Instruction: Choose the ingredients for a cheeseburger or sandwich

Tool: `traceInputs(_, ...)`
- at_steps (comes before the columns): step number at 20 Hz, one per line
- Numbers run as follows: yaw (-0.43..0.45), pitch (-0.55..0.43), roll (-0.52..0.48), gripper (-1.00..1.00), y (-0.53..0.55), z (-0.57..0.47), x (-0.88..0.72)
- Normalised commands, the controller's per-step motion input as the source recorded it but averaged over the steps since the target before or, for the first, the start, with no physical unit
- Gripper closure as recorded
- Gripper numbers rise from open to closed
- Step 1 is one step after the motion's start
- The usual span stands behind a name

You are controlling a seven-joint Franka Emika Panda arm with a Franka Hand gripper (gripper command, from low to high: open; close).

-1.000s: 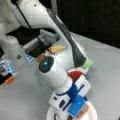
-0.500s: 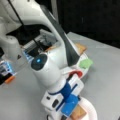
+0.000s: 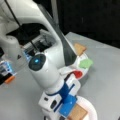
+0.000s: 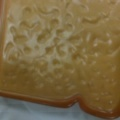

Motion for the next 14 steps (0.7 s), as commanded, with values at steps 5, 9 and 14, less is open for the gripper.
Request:
traceInputs(5, 0.044, 0.286, -0.158, -1.00, -0.04, 0.47, -0.11)
traceInputs(9, 0.048, 0.264, -0.158, -1.00, 0.03, 0.39, -0.16)
traceInputs(14, 0.042, 0.207, -0.096, -1.00, 0.12, 0.25, -0.14)
